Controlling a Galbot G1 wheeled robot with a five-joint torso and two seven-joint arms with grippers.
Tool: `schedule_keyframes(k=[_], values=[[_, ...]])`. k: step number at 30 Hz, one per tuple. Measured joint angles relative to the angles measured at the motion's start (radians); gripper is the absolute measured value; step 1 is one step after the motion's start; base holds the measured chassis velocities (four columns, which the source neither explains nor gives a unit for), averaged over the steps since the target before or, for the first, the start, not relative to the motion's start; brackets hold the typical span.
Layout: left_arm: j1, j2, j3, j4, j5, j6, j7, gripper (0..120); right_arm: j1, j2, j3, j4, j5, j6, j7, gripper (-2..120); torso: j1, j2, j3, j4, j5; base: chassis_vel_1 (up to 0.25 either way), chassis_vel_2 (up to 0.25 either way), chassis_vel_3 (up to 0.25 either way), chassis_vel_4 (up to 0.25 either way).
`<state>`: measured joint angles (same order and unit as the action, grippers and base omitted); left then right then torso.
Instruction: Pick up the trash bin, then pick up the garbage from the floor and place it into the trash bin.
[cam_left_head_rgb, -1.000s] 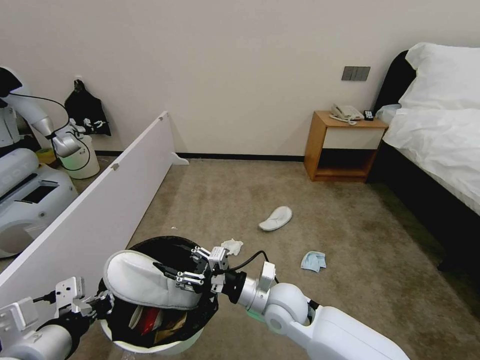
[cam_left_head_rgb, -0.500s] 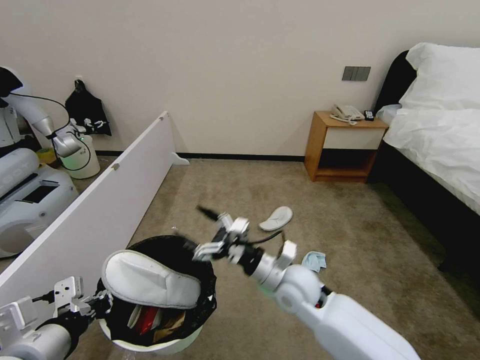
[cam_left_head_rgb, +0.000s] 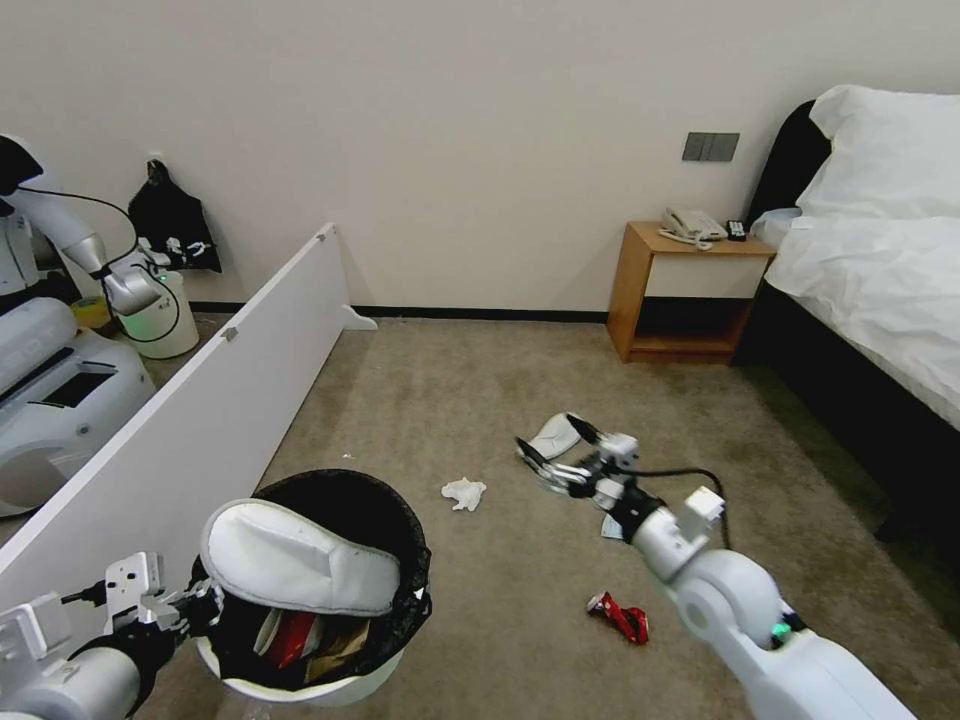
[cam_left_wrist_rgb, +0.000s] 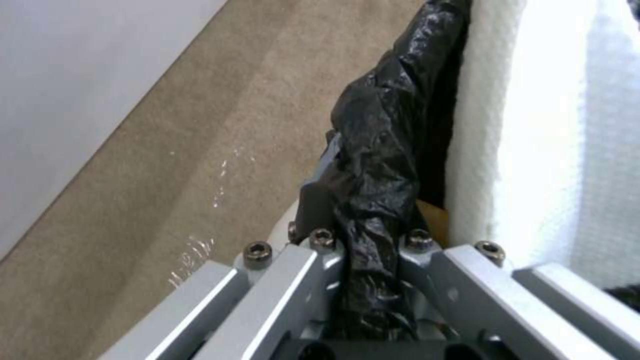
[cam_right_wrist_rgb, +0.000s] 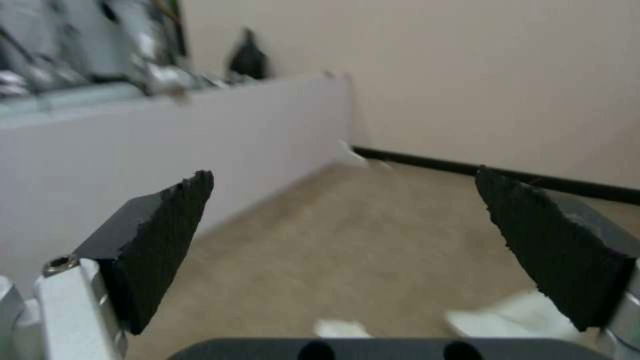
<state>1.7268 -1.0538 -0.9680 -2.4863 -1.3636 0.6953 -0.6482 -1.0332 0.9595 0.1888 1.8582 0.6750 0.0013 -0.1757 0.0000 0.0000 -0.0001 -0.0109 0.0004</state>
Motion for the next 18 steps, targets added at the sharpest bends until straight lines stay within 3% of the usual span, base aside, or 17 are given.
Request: schedule_keyframes(k=[7,18], values=[[-0.007,0.001,0.007,-0.001,0.001,0.0,-0.001,3,-0.122,0.004,0.149,-0.037,-0.131,-0.089,0.049,100,0.0,0.0,0.0,0.0002,-0.0002,0.0,0.0,0.0,0.0],[-0.005,0.004,0.003,-0.002,-0.002,0.0,-0.001,3,-0.197,-0.002,0.228,-0.213,-0.308,-0.067,-0.066,100,0.0,0.0,0.0,0.0001,-0.0003,0.0,0.0,0.0,0.0]])
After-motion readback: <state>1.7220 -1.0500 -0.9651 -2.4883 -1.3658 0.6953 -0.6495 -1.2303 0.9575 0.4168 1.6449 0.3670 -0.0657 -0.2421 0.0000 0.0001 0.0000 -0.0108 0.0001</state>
